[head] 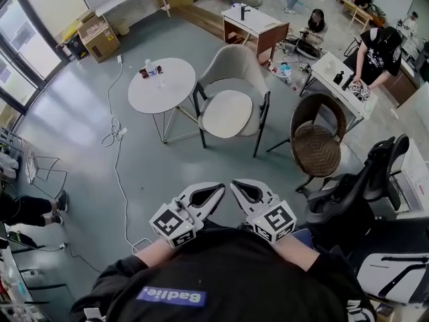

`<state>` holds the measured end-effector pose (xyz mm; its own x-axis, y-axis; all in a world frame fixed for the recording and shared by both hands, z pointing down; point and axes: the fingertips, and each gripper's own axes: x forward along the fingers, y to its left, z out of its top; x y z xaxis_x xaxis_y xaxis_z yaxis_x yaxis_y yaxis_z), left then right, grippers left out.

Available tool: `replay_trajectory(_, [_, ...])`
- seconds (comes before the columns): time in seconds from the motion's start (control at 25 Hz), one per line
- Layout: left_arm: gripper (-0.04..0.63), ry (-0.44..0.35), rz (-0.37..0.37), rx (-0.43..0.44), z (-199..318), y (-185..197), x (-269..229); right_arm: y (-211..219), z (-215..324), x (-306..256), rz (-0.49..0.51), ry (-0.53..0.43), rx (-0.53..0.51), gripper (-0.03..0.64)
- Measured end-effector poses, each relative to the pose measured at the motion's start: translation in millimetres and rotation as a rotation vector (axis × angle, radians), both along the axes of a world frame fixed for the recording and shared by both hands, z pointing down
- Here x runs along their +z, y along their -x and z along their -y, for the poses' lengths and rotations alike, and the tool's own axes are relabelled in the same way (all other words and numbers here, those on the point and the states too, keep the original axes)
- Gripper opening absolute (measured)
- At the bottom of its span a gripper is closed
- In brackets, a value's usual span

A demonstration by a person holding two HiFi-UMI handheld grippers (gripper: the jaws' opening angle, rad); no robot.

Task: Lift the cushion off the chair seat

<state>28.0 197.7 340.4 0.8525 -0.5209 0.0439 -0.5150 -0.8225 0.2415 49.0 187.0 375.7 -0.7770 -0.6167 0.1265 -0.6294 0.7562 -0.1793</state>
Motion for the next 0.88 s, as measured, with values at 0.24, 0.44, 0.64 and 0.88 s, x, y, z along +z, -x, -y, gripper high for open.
replay_trajectory(0.24, [0.015,0.003,-0.004,-0.017,20,2,5,-5,18,10,-0.008,0.018,0.005,0.029])
replay_trajectory(0.44, [0.015,0.010,-0.020,0.000,50,11,10,6,47,14,-0.025,0.025,0.022,0.028])
replay_trajectory(0.64, [0.015,0.003,-0.026,0.032,99,32,9,27,91,15,-0.044,0.026,0.046,0.028])
replay_trajectory(0.88, [0.015,0.006,-0.025,0.080,164,58,15,54,150,12,-0.032,0.032,0.087,0.028])
